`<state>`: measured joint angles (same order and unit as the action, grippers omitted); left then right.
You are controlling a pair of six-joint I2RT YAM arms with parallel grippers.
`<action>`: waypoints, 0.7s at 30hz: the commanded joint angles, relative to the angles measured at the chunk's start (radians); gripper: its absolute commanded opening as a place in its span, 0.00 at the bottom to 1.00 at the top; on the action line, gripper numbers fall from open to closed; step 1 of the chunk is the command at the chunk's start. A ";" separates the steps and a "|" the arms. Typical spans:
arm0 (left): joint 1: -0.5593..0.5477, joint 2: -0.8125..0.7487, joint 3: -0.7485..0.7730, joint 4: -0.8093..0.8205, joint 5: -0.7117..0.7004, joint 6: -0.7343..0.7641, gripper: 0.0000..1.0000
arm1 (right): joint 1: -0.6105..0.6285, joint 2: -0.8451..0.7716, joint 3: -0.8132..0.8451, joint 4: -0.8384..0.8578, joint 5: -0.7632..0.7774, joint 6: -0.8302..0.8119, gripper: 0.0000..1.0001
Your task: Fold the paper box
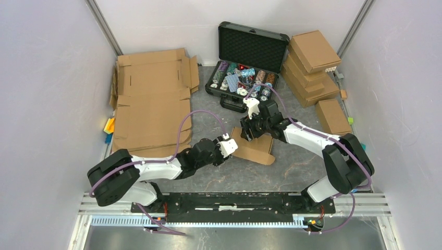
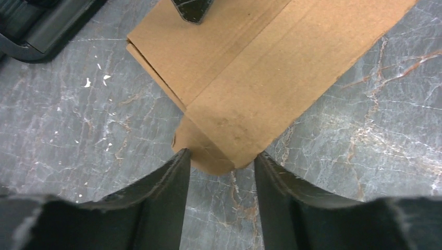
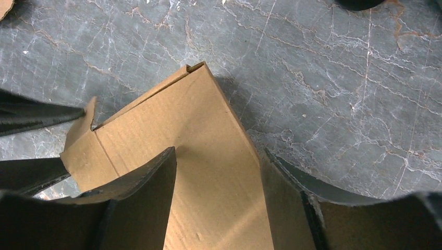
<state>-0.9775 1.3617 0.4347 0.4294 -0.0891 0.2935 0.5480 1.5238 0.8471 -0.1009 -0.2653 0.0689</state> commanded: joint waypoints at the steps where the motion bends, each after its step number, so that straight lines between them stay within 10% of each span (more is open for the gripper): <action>1: -0.002 0.004 0.009 0.070 0.038 0.018 0.49 | 0.008 -0.007 -0.018 0.025 -0.003 0.000 0.64; 21: 0.007 -0.064 0.119 -0.143 0.065 -0.326 0.40 | 0.010 -0.001 -0.036 0.036 0.016 0.005 0.59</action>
<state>-0.9768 1.2869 0.4751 0.3492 -0.0242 0.1097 0.5499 1.5238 0.8261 -0.0589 -0.2523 0.0731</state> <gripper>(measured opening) 0.410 0.599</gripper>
